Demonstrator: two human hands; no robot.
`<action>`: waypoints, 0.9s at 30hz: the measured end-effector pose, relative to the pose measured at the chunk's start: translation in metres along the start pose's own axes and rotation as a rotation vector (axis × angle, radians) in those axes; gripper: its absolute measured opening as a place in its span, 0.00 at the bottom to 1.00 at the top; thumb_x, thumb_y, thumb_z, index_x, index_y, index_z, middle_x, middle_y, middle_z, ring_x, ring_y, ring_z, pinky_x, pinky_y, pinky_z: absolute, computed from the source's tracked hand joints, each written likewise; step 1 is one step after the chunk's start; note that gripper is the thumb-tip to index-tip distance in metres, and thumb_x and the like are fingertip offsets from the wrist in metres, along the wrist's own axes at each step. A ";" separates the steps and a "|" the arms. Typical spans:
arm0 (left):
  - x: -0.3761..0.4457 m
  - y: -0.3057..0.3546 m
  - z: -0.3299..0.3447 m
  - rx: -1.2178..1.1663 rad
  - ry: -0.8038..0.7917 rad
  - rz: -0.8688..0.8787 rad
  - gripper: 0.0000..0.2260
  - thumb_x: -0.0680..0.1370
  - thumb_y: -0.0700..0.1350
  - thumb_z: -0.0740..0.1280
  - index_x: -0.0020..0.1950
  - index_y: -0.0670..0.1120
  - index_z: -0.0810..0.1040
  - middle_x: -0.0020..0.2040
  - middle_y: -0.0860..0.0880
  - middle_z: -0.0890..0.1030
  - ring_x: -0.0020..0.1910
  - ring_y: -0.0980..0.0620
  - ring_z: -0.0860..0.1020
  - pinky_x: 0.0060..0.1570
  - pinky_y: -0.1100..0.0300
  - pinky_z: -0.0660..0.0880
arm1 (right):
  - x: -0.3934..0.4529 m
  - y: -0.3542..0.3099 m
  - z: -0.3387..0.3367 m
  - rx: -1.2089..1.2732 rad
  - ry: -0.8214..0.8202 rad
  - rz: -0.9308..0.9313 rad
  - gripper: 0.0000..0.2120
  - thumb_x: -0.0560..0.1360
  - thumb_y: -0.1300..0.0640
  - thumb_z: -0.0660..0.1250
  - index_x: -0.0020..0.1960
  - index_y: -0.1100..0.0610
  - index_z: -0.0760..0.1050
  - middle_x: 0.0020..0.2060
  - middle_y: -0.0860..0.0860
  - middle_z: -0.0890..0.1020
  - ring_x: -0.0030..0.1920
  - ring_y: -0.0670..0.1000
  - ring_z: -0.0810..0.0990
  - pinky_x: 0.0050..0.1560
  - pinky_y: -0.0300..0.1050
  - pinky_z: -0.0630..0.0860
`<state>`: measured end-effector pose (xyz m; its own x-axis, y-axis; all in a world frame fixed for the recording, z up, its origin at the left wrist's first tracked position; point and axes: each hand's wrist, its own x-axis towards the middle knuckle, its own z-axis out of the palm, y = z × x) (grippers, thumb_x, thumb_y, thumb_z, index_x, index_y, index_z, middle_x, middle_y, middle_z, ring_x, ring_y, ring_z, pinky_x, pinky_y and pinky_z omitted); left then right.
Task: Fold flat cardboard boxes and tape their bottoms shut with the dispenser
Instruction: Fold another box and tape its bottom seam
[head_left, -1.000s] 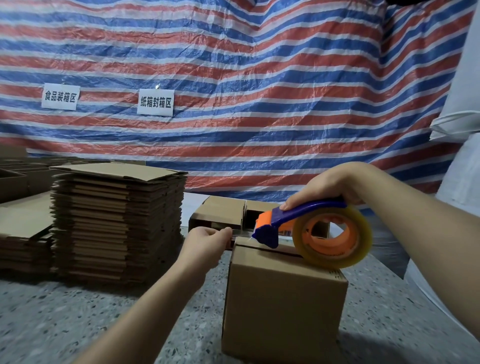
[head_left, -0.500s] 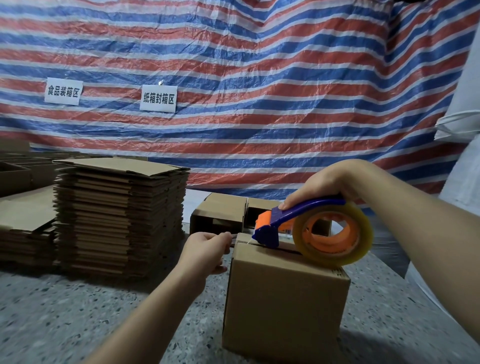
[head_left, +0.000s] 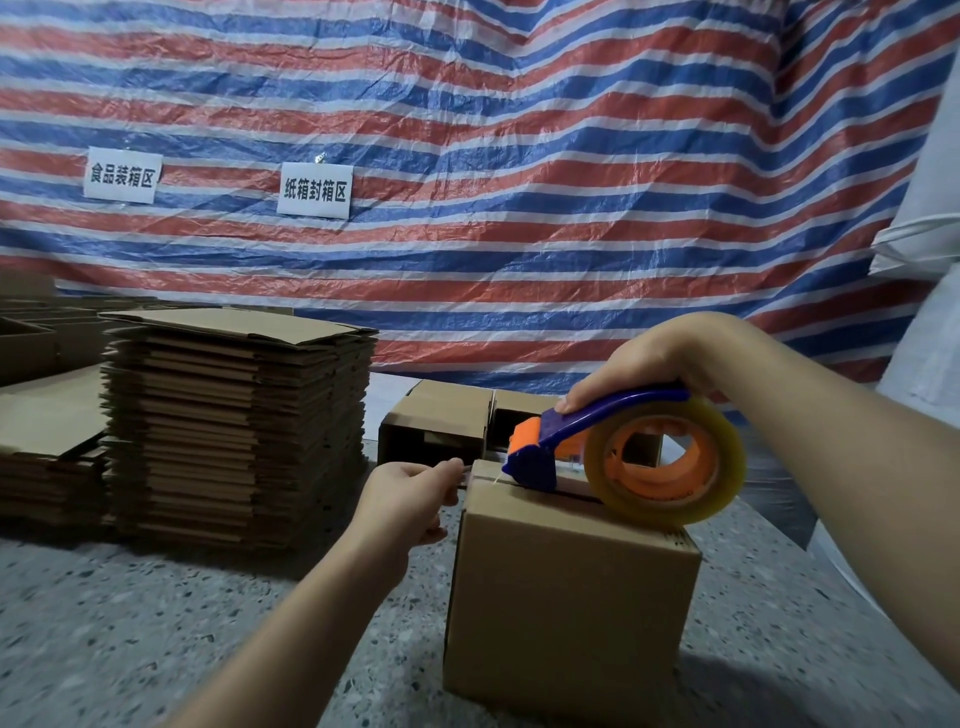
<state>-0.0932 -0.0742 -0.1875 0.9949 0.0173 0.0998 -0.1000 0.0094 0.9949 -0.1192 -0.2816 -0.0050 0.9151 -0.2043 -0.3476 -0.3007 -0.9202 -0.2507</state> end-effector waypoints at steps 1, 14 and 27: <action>0.001 -0.001 0.000 0.002 0.000 -0.002 0.13 0.78 0.50 0.70 0.36 0.45 0.82 0.35 0.49 0.80 0.29 0.53 0.73 0.30 0.60 0.74 | 0.000 0.000 0.000 -0.002 -0.003 -0.001 0.32 0.64 0.33 0.74 0.57 0.56 0.79 0.42 0.53 0.88 0.36 0.50 0.87 0.34 0.41 0.81; 0.003 -0.021 0.001 0.026 -0.123 -0.087 0.18 0.78 0.57 0.67 0.38 0.44 0.78 0.27 0.51 0.65 0.24 0.55 0.64 0.29 0.61 0.64 | -0.002 0.000 0.002 0.022 -0.009 -0.010 0.27 0.69 0.34 0.73 0.55 0.56 0.79 0.37 0.53 0.87 0.31 0.48 0.85 0.29 0.40 0.79; 0.002 -0.028 0.008 -0.094 -0.158 -0.229 0.16 0.76 0.60 0.69 0.40 0.47 0.79 0.33 0.50 0.70 0.31 0.52 0.66 0.32 0.60 0.64 | -0.007 -0.001 0.004 0.052 -0.018 -0.005 0.26 0.69 0.35 0.73 0.54 0.57 0.80 0.35 0.53 0.86 0.29 0.49 0.84 0.27 0.40 0.78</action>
<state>-0.0885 -0.0823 -0.2155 0.9812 -0.1516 -0.1191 0.1333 0.0877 0.9872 -0.1266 -0.2781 -0.0062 0.9119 -0.1934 -0.3619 -0.3100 -0.9026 -0.2986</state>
